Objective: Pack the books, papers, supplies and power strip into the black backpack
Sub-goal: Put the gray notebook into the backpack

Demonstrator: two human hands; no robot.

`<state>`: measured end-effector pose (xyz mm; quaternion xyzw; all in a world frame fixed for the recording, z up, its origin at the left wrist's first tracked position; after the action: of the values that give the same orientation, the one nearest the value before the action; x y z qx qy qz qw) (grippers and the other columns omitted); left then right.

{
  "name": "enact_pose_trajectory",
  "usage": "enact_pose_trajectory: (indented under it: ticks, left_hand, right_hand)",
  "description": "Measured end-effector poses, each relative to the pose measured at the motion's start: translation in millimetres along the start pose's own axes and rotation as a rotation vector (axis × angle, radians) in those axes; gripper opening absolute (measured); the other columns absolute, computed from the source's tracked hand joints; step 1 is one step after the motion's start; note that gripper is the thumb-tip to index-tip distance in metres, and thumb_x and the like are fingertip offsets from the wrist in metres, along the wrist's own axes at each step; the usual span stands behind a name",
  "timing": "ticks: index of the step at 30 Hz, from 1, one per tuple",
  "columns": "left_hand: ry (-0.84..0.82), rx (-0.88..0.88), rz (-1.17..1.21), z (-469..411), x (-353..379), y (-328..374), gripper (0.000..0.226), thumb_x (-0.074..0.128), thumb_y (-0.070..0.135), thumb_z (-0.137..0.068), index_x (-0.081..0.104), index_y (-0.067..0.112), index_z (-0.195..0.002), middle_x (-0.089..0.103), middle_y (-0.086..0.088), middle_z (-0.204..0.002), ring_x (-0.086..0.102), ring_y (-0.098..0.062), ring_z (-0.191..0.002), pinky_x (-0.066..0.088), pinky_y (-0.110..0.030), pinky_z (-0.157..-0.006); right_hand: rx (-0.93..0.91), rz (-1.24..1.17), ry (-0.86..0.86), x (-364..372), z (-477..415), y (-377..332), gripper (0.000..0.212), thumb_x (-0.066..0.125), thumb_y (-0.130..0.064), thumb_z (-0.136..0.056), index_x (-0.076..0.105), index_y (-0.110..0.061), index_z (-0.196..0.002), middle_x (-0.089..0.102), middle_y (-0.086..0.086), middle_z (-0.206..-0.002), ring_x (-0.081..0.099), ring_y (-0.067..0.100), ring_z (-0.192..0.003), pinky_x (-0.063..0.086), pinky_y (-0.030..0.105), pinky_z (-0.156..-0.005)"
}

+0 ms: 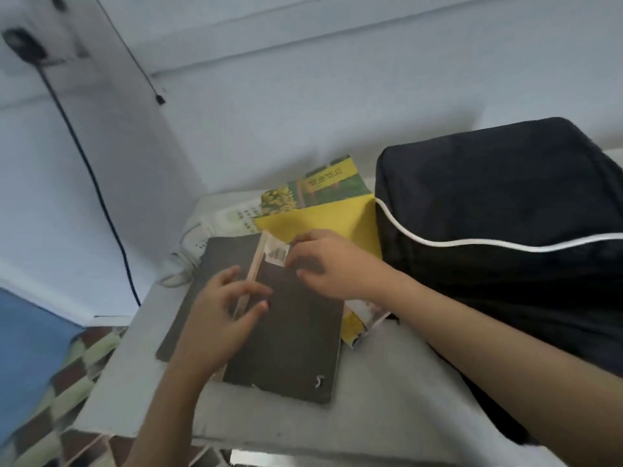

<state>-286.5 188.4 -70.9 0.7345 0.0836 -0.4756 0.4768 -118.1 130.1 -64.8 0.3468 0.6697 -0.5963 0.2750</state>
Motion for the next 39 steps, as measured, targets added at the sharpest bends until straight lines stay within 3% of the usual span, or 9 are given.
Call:
enact_pose_trajectory:
  ticks: [6, 10, 13, 15, 18, 22, 28, 35, 39]
  left_hand:
    - [-0.062, -0.094, -0.057, 27.2, 17.2, -28.8, 0.034, 0.077, 0.017, -0.073, 0.059, 0.040, -0.092, 0.025, -0.004, -0.152, 0.024, -0.021, -0.140, 0.029, -0.034, -0.104]
    - [0.008, 0.043, -0.138, 23.2, 3.4, -28.5, 0.053, 0.067, -0.002, -0.074, 0.051, 0.042, -0.098, 0.054, 0.002, -0.132, 0.047, -0.012, -0.125, 0.039, -0.015, -0.090]
    - [0.004, 0.013, -0.089, 16.4, -25.6, -25.6, 0.057, 0.057, -0.008, -0.078, 0.053, 0.046, -0.097, 0.057, 0.017, -0.104, 0.055, 0.006, -0.086, 0.039, -0.001, -0.065]
    - [-0.035, -0.021, -0.015, 11.5, -45.3, -20.6, 0.057, 0.053, -0.010, -0.082, 0.059, 0.046, -0.096, 0.052, 0.016, -0.109, 0.051, 0.003, -0.089, 0.044, -0.006, -0.060]
    - [-0.075, -0.062, 0.116, 6.1, -76.3, -8.6, 0.058, 0.053, -0.011, -0.085, 0.065, 0.045, -0.097, 0.051, 0.013, -0.117, 0.055, -0.012, -0.093, 0.053, -0.020, -0.048]
    - [-0.092, -0.020, 0.318, -3.9, -114.4, 20.6, 0.060, 0.056, -0.016, -0.080, 0.069, 0.039, -0.100, 0.070, 0.015, -0.096, 0.068, -0.008, -0.074, 0.051, -0.022, -0.042]
    - [-0.355, 0.115, 0.614, -42.7, -115.6, 42.8, 0.060, 0.063, -0.019, -0.064, 0.071, 0.025, -0.104, 0.073, -0.004, -0.101, 0.071, -0.019, -0.078, 0.055, -0.024, -0.054]
    - [-0.620, 0.033, 0.857, -82.4, -63.2, 34.8, 0.058, 0.073, -0.006, -0.057, 0.071, 0.022, -0.107, 0.070, -0.007, -0.107, 0.070, -0.023, -0.084, 0.057, -0.031, -0.063]
    - [-0.432, 0.000, 1.218, -95.4, -46.9, 28.8, 0.045, 0.088, 0.028, -0.044, 0.075, 0.021, -0.087, 0.071, 0.000, -0.085, 0.068, -0.015, -0.072, 0.055, -0.025, -0.060]
  right_hand:
    - [-0.075, 0.097, -0.021, 11.9, -36.9, -6.6, 0.034, 0.054, -0.003, -0.082, 0.070, -0.020, -0.107, 0.032, 0.013, -0.150, 0.023, 0.020, -0.140, 0.017, 0.020, -0.102]
    - [-0.066, -0.059, -0.004, 17.0, -51.1, -4.0, 0.036, 0.054, 0.004, -0.075, 0.073, -0.017, -0.098, 0.047, 0.011, -0.140, 0.031, 0.018, -0.138, 0.027, 0.021, -0.103]
    - [-0.029, -0.244, 0.040, 15.0, -55.2, -0.1, 0.043, 0.052, 0.011, -0.072, 0.073, -0.014, -0.099, 0.059, -0.004, -0.118, 0.038, 0.011, -0.131, 0.031, 0.011, -0.100]
    - [-0.003, -0.356, 0.048, 12.4, -55.7, -0.6, 0.049, 0.051, 0.012, -0.073, 0.072, -0.018, -0.107, 0.053, -0.026, -0.110, 0.035, 0.006, -0.131, 0.025, 0.002, -0.094]
    - [0.016, -0.510, 0.051, 6.2, -55.6, -1.3, 0.056, 0.055, 0.009, -0.078, 0.066, -0.029, -0.118, 0.039, -0.038, -0.111, 0.024, -0.004, -0.131, 0.022, 0.019, -0.101]
    - [-0.036, -0.691, 0.100, -11.3, -55.5, -5.4, 0.056, 0.064, 0.001, -0.077, 0.065, -0.044, -0.111, 0.055, -0.018, -0.130, 0.026, -0.002, -0.135, 0.019, 0.044, -0.115]
    - [-0.020, -1.005, 0.136, -45.8, -44.2, 11.3, 0.046, 0.059, 0.010, -0.080, 0.070, -0.027, -0.104, 0.063, -0.020, -0.118, 0.049, -0.004, -0.121, 0.039, 0.014, -0.100]
    - [0.068, -1.133, 0.062, -69.0, -14.6, 30.4, 0.052, 0.042, 0.013, -0.084, 0.072, -0.023, -0.106, 0.070, -0.003, -0.112, 0.067, 0.016, -0.092, 0.055, 0.025, -0.075]
    - [0.137, -1.202, 0.222, -78.5, 3.2, 47.8, 0.051, 0.041, 0.011, -0.084, 0.072, -0.024, -0.106, 0.070, 0.002, -0.109, 0.068, 0.019, -0.087, 0.055, 0.027, -0.072]
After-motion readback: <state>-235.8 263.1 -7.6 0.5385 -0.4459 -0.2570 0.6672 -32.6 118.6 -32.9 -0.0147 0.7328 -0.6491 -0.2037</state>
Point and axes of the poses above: each hand's wrist, its own z-axis away from the middle knuckle, its own x-axis out of the palm, y = z × x, the point moved 5 cm from there along -z, towards the middle knuckle
